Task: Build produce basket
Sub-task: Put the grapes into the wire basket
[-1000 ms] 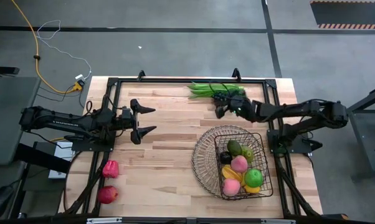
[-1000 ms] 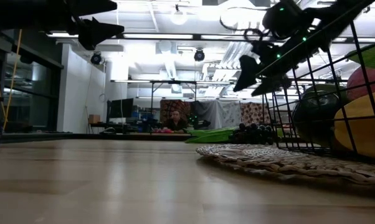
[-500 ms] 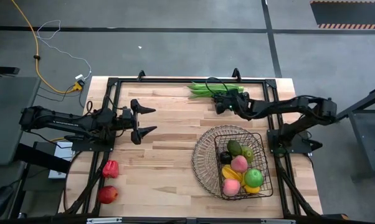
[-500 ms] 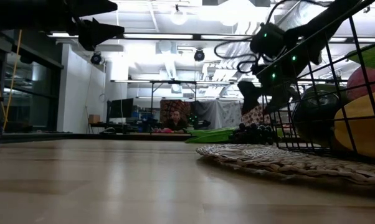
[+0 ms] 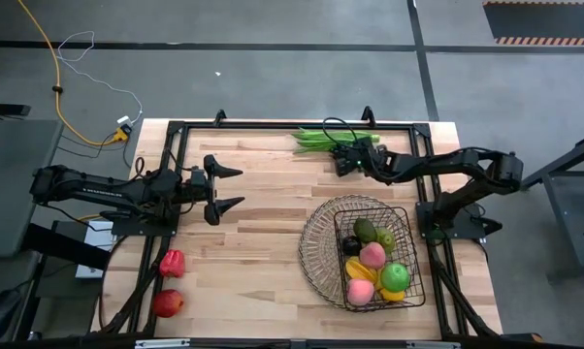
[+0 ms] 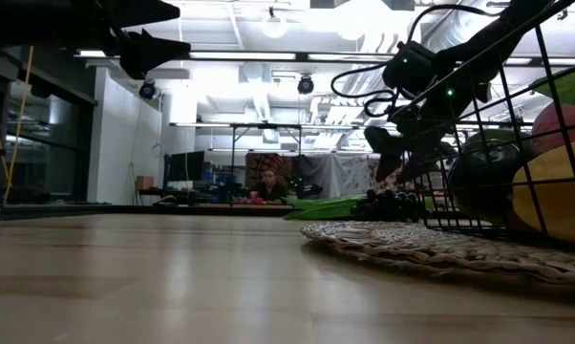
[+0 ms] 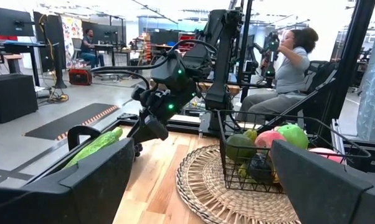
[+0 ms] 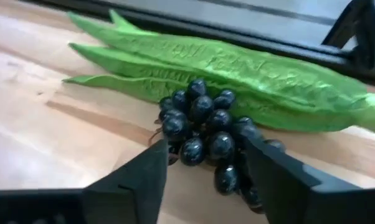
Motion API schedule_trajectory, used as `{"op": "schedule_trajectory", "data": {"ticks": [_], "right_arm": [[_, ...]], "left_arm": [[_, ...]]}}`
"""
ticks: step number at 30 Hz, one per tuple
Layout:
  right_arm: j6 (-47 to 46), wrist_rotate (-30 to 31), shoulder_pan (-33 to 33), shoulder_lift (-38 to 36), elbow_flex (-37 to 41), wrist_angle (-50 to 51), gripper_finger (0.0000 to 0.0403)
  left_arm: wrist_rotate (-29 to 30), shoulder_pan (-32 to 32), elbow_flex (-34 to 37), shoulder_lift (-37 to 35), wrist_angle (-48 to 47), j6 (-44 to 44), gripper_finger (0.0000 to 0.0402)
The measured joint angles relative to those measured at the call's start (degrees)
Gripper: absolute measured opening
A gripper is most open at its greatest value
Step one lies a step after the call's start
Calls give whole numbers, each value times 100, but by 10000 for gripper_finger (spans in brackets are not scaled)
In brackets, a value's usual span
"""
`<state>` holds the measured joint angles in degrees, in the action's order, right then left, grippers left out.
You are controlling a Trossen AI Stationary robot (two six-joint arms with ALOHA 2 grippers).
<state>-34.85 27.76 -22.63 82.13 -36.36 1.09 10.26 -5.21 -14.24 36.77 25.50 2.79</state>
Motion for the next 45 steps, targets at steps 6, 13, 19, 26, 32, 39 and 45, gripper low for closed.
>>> {"op": "schedule_trajectory", "data": {"ticks": [6,13,19,26,32,39,45], "right_arm": [[-128,32,0,0,0,-1,143],[-158,101,0,50,0,-5,126],[-291,86,-147,379,7,-183,126],[-187,99,-249,380,7,-365,126],[-267,-171,-249,381,7,-348,126],[-267,-83,-247,382,7,-332,123],[-295,-82,-252,382,7,-207,98]], "left_arm": [[0,0,1,0,0,13,367],[0,0,0,29,-2,13,367],[92,-2,0,139,1,17,367],[98,-2,0,173,1,6,367],[107,-2,0,173,2,11,367],[107,-2,0,173,2,109,367],[107,-2,0,173,2,109,367]]}}
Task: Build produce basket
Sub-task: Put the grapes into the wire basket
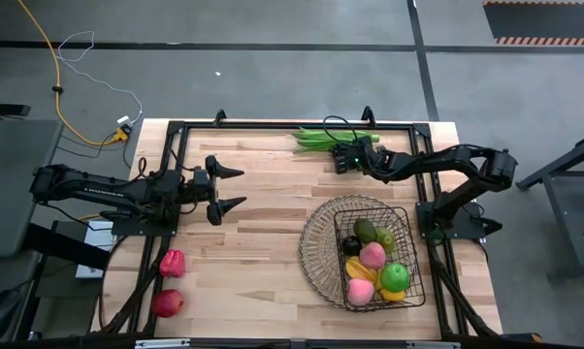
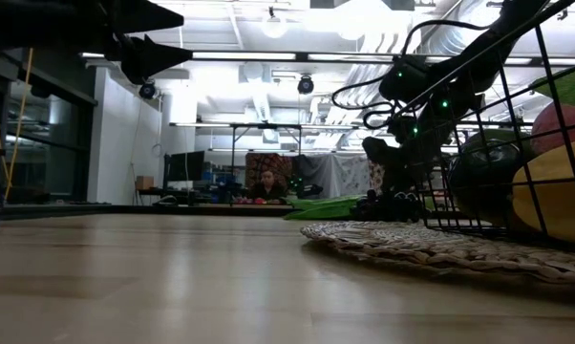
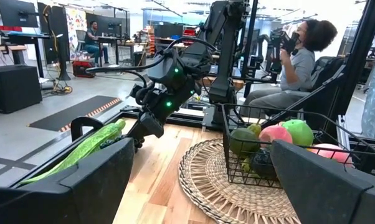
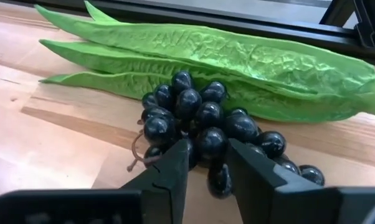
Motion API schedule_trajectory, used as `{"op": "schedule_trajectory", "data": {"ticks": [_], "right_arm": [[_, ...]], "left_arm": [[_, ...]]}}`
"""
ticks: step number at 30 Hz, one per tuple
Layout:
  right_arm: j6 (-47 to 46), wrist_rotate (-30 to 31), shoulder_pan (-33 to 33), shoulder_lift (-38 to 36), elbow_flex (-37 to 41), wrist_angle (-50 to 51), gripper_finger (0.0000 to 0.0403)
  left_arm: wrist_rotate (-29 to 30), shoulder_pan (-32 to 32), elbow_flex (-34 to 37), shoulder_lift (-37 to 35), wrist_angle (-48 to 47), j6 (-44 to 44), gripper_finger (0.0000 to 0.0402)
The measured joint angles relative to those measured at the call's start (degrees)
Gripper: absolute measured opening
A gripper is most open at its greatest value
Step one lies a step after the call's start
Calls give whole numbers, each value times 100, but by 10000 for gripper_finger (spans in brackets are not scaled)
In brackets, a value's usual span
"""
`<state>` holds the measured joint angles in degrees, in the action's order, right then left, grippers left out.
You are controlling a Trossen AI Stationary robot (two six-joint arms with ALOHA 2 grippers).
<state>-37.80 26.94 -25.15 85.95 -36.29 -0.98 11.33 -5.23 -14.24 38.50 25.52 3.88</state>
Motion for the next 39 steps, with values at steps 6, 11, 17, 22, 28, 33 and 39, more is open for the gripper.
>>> {"op": "schedule_trajectory", "data": {"ticks": [6,11,17,22,28,33,39], "right_arm": [[-79,14,-52,0,0,48,64],[-74,15,-52,0,0,35,39],[-46,15,-52,0,0,-96,28],[52,15,-52,0,0,-100,28],[118,16,-52,0,0,-104,27],[244,15,-52,0,0,-132,12],[449,15,-52,2,0,-283,3]], "left_arm": [[-1,0,0,0,0,0,367],[-1,0,0,0,0,0,367],[-2,0,0,0,0,0,367],[-2,0,0,0,0,-1,367],[-2,0,0,0,0,-2,367],[-2,0,0,0,0,-3,367],[-2,0,0,0,-2,-62,367]]}}
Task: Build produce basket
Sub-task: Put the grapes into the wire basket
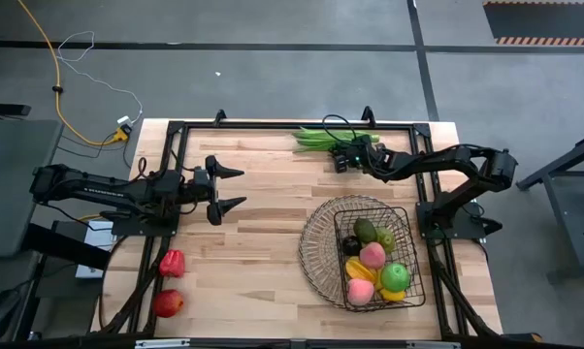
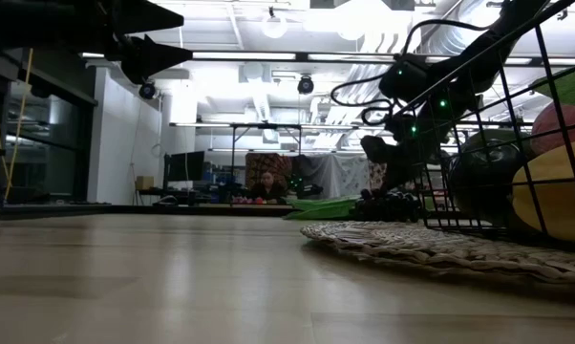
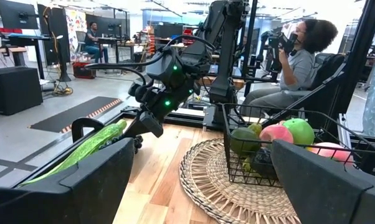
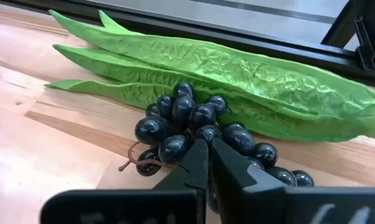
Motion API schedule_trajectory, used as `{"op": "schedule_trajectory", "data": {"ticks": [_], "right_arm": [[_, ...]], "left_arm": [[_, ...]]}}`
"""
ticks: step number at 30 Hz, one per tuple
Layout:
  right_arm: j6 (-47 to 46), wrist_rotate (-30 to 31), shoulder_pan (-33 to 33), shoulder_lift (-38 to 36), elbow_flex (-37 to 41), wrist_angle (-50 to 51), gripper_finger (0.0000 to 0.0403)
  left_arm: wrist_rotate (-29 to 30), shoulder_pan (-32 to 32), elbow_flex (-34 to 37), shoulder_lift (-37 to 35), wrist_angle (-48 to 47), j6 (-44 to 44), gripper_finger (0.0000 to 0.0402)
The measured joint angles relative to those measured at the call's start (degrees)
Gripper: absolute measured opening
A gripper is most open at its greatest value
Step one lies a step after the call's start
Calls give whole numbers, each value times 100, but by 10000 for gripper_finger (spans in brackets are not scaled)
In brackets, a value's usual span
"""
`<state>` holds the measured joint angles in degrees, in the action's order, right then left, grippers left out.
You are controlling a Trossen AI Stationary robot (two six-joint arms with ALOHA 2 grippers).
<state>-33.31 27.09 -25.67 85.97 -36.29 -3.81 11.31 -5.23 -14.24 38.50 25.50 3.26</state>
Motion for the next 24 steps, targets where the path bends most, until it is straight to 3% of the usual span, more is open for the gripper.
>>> {"op": "schedule_trajectory", "data": {"ticks": [6,15,21,24], "right_arm": [[240,55,70,-196,0,-35,1],[534,692,805,-1302,0,-49,1],[977,659,1420,-1861,0,-274,0],[1271,313,1672,-2053,0,-529,0]], "left_arm": [[0,0,0,0,0,5,367],[-1,1,0,-2,0,16,367],[0,0,0,-2,6,66,367],[15,1,0,-2,38,106,367]]}}
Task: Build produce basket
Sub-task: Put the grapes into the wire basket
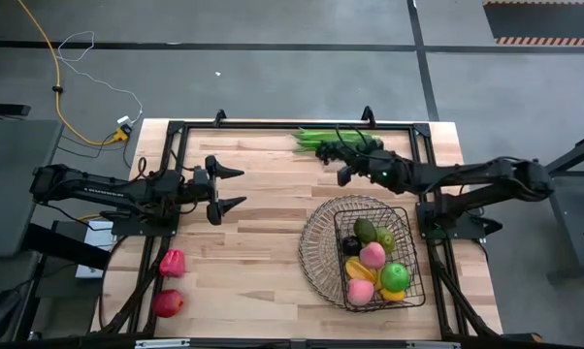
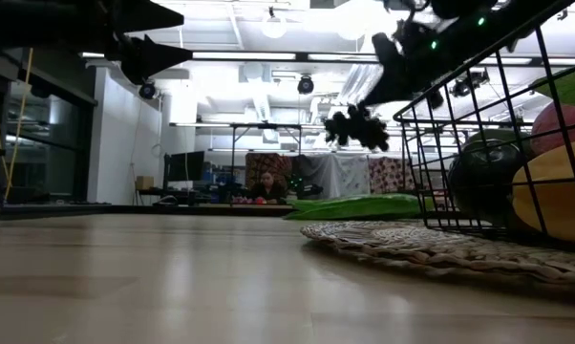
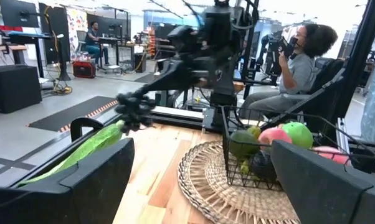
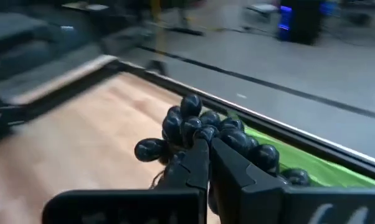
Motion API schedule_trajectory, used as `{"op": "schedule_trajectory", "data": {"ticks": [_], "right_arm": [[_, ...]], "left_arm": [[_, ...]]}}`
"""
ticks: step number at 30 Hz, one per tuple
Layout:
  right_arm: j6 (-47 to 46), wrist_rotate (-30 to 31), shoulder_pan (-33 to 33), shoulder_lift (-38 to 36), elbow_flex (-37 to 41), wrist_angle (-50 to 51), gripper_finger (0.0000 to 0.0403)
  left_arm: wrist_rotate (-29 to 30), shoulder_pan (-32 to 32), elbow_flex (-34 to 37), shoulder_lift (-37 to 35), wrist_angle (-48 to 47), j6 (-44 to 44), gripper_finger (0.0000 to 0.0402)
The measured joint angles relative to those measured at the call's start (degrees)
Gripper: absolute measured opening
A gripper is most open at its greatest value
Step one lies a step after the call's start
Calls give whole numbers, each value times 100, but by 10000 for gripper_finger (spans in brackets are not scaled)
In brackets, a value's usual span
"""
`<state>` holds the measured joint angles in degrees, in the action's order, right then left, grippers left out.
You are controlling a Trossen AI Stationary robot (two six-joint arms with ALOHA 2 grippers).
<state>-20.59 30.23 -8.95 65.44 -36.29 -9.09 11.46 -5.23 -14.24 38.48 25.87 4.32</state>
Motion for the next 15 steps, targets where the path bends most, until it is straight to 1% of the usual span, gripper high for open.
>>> {"op": "schedule_trajectory", "data": {"ticks": [4,8,11,15], "right_arm": [[441,-691,306,-132,0,-364,0],[754,-1201,507,-137,0,-743,0],[865,-1421,568,-138,0,-935,0],[867,-1430,575,-139,0,-939,0]], "left_arm": [[105,2,0,0,114,0,367],[123,2,0,0,115,2,367],[120,2,0,0,109,2,367],[120,2,0,0,109,2,367]]}}
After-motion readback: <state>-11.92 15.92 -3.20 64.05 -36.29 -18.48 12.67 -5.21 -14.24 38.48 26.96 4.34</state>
